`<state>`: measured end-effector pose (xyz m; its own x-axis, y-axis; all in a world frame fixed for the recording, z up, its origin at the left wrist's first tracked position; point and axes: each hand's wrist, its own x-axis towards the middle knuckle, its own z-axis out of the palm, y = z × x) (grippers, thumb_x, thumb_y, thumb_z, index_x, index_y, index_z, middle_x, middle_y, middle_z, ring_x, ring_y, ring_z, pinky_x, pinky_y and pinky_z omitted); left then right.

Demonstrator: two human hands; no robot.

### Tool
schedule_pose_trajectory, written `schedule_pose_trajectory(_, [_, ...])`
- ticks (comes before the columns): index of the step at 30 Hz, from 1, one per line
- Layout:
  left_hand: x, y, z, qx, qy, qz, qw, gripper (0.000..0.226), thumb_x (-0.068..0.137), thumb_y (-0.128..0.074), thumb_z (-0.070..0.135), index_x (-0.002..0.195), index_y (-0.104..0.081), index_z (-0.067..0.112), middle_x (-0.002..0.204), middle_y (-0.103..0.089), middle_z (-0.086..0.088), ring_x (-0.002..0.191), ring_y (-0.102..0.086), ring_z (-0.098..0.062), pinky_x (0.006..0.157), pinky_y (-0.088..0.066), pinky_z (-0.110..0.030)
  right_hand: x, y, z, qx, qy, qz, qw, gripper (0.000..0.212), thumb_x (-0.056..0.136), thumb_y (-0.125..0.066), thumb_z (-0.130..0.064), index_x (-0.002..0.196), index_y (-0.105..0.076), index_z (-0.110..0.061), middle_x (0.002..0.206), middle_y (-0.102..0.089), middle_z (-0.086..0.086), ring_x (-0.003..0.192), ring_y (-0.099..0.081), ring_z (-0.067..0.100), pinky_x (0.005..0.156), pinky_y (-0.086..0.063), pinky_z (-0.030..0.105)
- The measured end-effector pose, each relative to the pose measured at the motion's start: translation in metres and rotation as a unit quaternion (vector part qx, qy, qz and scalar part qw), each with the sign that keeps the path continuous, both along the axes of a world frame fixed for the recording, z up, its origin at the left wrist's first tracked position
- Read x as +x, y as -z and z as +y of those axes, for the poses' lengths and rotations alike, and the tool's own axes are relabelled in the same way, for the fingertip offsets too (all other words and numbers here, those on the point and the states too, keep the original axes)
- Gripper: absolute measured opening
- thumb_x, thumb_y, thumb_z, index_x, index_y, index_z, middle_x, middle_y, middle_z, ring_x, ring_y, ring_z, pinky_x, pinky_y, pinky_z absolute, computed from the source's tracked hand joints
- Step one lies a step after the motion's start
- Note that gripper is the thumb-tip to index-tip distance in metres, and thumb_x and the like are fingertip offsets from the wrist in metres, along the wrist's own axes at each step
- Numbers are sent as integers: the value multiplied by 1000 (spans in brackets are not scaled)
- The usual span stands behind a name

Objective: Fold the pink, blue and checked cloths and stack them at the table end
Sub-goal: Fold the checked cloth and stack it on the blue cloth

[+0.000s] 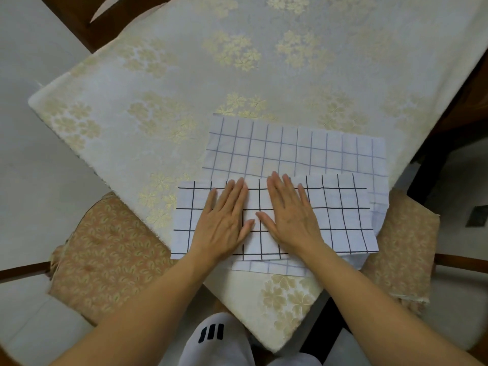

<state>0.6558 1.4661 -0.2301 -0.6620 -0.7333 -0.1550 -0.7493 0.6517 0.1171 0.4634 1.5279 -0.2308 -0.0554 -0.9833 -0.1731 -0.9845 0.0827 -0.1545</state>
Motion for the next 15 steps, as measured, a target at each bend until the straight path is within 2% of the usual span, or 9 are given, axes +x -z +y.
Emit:
schedule_pose_trajectory(3, [25, 11, -10, 8, -53, -1, 999, 75, 101, -15, 59, 157, 4, 14, 166, 9, -3, 152, 9, -18, 124, -7, -47, -28, 9, 12, 26, 17, 19, 999, 79, 99, -8, -66, 159, 10, -19, 167, 16, -2, 153, 16, 15, 125, 1, 45])
schedule_pose_trajectory(7, [47, 15, -17, 2, -102, 9, 995, 76, 100, -18, 60, 158, -2, 14, 166, 4, -3, 153, 4, -18, 124, -7, -45, -76, 15, 34, 28, 56, 36, 997, 80, 100, -14, -64, 159, 7, -14, 167, 12, 0, 154, 11, 17, 125, -3, 47])
schedule_pose_trajectory(10, [50, 16, -19, 5, -101, 15, 995, 76, 99, -21, 59, 158, -5, 13, 166, 1, -3, 153, 1, -18, 123, -10, -46, -107, 15, 45, 30, 94, 30, 995, 81, 99, -13, -64, 159, 4, -12, 168, 11, 1, 154, 10, 17, 125, -5, 48])
schedule_pose_trajectory(15, [49, 13, -18, 0, -95, 9, 995, 76, 99, -21, 58, 158, -2, 13, 166, 4, -4, 153, 4, -18, 124, -7, -45, -123, 17, 51, 35, 101, 31, 994, 82, 99, -12, -65, 159, 6, -12, 167, 11, 1, 153, 15, 15, 125, -1, 43])
